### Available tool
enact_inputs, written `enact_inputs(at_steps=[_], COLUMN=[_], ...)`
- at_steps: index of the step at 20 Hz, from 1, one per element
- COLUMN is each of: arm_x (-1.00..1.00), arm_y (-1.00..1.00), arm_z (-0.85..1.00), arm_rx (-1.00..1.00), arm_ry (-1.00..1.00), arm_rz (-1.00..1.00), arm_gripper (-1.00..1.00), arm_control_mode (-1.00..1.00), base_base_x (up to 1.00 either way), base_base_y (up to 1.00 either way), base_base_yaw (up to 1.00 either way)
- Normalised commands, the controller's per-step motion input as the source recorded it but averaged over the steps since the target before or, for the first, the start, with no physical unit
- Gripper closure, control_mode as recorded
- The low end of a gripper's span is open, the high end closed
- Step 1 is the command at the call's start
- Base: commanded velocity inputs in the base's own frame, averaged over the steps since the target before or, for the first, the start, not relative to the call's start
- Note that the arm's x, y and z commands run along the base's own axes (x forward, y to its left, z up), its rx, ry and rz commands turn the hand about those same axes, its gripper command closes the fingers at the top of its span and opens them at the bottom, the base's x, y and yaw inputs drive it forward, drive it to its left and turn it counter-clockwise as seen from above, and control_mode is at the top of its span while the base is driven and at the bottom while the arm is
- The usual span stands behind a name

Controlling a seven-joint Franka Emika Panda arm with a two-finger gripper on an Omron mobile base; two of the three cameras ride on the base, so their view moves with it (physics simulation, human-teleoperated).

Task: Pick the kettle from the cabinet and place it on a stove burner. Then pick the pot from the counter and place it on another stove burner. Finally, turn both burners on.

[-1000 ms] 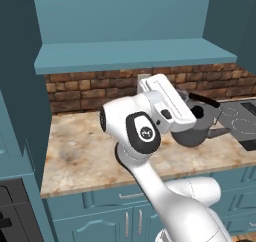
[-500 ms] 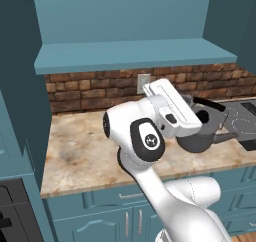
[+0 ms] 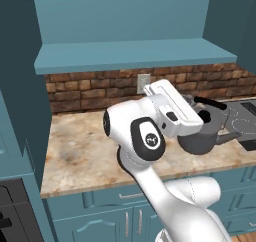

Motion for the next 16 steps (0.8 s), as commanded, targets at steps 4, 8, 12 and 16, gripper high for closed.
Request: enact_inputs(at_steps=[4,8,12,16], arm_x=[0.00,0.00,0.00,0.00], arm_y=[0.00,0.00,0.00,0.00], arm_z=[0.05,0.00,0.00,0.00], arm_rx=[0.00,0.00,0.00,0.00], arm_ry=[0.00,0.00,0.00,0.00], arm_rz=[0.00,0.00,0.00,0.00], arm_gripper=[1.00,1.00,1.00,1.00], arm_control_mode=[-1.00,1.00,1.00,1.00], base_base_x=[0.00,-0.04,-0.21,-0.47], base_base_y=[0.00,-0.02,-0.09,-0.16], base_base_yaw=[0.00,0.00,-0.01,-0.05])
